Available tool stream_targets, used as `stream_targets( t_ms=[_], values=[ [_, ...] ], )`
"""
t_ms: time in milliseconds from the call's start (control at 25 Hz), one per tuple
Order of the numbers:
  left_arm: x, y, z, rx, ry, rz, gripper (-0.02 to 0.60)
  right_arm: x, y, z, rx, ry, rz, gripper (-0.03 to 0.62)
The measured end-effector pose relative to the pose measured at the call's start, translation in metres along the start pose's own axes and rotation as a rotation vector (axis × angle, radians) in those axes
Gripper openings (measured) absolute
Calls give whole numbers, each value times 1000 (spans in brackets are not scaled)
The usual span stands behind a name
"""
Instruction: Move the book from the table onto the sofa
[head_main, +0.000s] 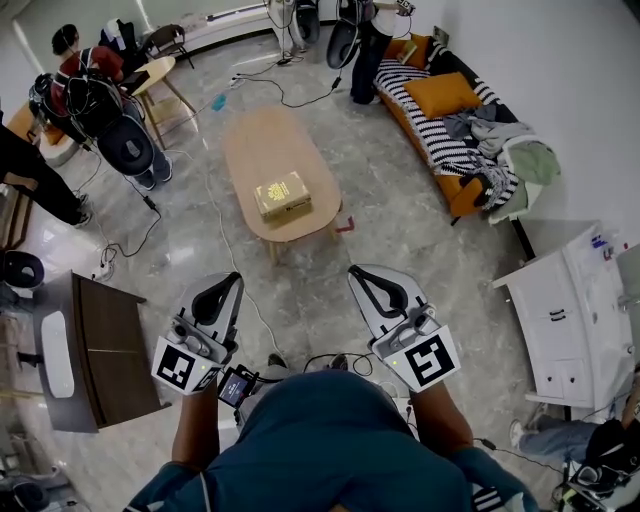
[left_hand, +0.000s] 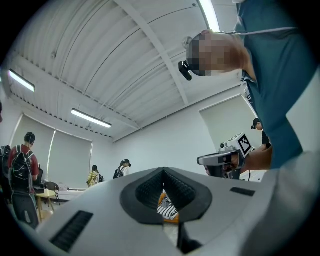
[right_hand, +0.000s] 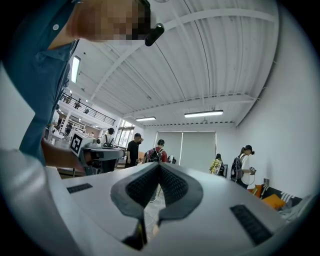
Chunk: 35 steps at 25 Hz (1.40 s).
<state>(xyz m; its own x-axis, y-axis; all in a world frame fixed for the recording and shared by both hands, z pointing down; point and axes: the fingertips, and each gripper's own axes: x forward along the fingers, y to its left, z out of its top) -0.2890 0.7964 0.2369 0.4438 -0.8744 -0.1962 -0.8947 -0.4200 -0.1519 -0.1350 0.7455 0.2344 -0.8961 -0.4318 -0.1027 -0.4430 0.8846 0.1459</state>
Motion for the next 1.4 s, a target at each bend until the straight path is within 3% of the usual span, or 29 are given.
stream_targets(
  t_ms=[240,560,1000,1240,1400],
  values=[
    [3,12,-13,-26,34,-16,3,15,-6,-10,25,19,-9,12],
    [19,67,-19,-49,-18,-64,3,65,-9,-13,-1,37,-51,13],
    [11,138,-42,-82,13,-140,3,139,5,-15,-9,50,-114,12],
    [23,156,-53,-98,9,-126,3,156,-10,-28,-1,78,-109,12],
    [41,166,-66,-110,49,-119,3,173,-28,-34,13,66,-85,14]
  ],
)
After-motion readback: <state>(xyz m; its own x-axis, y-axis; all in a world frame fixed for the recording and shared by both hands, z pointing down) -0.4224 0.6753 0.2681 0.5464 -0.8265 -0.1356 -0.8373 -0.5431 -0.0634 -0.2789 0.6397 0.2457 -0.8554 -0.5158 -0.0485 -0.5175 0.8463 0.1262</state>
